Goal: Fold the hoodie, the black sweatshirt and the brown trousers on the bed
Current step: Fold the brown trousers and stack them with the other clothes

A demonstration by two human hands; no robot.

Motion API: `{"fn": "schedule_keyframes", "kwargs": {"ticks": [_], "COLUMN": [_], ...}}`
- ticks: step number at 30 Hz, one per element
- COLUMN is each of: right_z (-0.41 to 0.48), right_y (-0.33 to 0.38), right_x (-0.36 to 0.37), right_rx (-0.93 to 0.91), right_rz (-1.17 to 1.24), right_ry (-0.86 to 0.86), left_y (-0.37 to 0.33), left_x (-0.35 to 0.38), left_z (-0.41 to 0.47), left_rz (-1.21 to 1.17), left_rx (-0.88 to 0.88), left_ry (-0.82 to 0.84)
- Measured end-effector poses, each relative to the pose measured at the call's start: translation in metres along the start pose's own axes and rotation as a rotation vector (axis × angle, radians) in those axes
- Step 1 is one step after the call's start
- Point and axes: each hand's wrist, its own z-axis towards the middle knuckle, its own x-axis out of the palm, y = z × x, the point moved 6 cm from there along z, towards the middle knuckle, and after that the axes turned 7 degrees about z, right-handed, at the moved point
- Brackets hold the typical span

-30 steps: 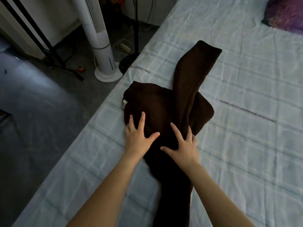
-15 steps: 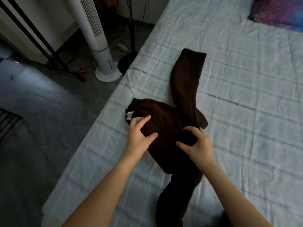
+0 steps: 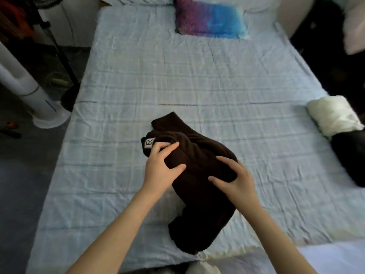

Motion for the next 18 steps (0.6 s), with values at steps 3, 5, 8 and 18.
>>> {"fn": "schedule_keyframes", "kwargs": {"ticks": [3,5,8,18], "right_z": [-0.027,-0.043,-0.058,-0.026], "right_y": [-0.012,-0.023,-0.043,-0.198], "right_x": [-0.058,-0.094,-0.146,-0.237], "right_rx": [0.046,0.074,0.111,0.190], "right_rz": [-0.009,-0.011,-0.048,-0.122], "right_ry": [-0.102,-0.159,-0.227,-0.397], "left_y": [-0.053,-0.087,-0.134,-0.202], "left_x": [0.031,0.055,0.096,0.289], "left_z": [-0.007,-0.011,-0.014,0.014], "left_rz": [-0.017,-0.046,-0.083,-0.045], "left_rx": [0.082,0.122,0.188,0.264], "left_ry": [0.073,0.130,0.197,0.251]}}
